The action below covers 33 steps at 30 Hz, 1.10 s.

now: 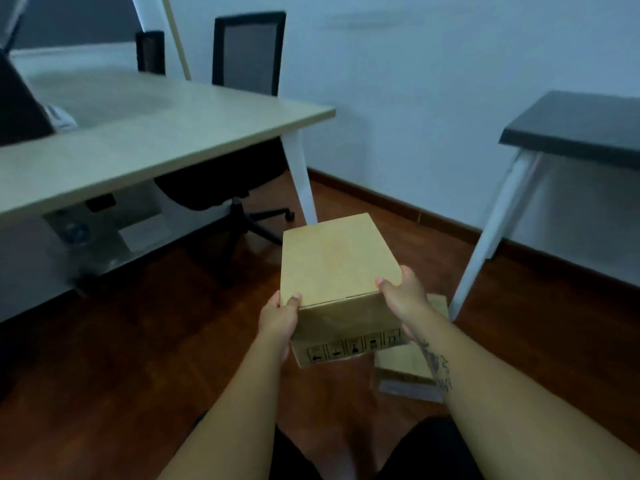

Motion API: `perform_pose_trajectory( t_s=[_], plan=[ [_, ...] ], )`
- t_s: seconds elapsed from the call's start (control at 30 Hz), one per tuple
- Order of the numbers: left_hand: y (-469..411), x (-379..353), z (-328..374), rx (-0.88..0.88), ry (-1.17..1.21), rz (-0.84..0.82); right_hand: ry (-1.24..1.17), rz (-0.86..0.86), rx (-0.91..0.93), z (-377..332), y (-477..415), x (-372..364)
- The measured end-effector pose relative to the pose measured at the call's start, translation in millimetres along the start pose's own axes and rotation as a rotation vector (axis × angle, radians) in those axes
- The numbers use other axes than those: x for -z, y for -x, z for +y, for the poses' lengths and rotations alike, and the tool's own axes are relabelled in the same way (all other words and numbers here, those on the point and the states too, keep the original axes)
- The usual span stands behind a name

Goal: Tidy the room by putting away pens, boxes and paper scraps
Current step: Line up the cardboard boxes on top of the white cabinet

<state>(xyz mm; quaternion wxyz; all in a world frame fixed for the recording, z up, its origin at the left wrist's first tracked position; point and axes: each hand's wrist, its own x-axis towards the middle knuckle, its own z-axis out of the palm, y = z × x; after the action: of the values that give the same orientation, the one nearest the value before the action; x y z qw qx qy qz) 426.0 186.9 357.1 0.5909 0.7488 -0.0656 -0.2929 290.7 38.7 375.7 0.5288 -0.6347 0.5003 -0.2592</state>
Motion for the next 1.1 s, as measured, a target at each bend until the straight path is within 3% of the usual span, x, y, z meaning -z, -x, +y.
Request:
perform_pose_trajectory(
  t_s=[0.73,1.1],
  plan=[
    [156,-59,275,-0.616,0.056,-0.470,-0.018,0.483,0.337,-242,146,229],
    [274,-117,320,-0.604,0.163,-0.875,0.051,0.831,0.325,-279,273,342]
  ],
)
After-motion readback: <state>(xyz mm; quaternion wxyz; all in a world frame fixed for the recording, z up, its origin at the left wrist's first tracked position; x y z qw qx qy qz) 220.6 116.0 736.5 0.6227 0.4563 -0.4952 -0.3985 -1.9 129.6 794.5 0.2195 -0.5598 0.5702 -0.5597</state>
